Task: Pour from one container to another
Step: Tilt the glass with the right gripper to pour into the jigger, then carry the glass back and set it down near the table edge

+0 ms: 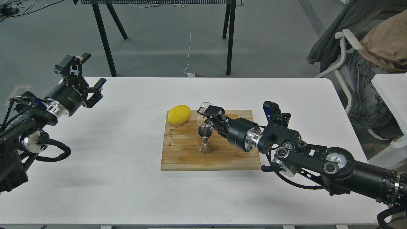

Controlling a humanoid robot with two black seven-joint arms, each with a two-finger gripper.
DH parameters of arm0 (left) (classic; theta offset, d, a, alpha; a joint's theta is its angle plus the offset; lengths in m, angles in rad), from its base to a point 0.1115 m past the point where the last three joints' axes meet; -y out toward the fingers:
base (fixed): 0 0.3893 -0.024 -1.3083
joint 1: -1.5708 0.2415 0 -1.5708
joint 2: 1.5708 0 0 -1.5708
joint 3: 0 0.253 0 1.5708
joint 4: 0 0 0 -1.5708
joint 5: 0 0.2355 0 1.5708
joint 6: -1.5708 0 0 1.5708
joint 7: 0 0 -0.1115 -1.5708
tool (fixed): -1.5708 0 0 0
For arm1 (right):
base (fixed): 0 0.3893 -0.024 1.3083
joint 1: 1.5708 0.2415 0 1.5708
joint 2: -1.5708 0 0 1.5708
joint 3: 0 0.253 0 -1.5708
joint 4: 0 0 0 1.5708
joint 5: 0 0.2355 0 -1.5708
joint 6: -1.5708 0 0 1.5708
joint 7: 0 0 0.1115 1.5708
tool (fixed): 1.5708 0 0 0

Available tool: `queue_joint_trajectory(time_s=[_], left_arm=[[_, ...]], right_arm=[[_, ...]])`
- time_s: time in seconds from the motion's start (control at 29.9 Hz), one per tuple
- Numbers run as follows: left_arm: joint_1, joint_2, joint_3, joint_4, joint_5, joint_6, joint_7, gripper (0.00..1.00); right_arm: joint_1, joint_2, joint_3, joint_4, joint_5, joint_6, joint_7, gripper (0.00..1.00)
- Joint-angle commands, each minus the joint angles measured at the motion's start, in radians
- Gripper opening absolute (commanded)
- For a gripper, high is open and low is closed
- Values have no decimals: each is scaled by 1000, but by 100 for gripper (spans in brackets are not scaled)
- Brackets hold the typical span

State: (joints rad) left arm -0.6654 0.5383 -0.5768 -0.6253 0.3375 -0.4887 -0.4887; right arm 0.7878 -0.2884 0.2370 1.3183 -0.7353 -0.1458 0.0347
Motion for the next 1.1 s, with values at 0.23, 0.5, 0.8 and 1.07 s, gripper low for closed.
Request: queue_joint_trajectory(time_s=[0.23, 0.5, 0.8, 1.07], left_arm=[[-2, 0, 0, 1, 0, 0, 0, 99], [-2, 0, 0, -1, 0, 0, 0, 99], [-3, 0, 0, -1, 0, 0, 0, 99], [-3, 0, 0, 1, 0, 0, 0, 99]], right_arm=[[16, -2, -18, -16, -33, 0, 1, 46], [28, -3, -36, -13, -26, 2, 1, 46], [28, -3, -38, -14, -27, 3, 1, 46], [28, -5, -18, -11, -12, 5, -1, 46]])
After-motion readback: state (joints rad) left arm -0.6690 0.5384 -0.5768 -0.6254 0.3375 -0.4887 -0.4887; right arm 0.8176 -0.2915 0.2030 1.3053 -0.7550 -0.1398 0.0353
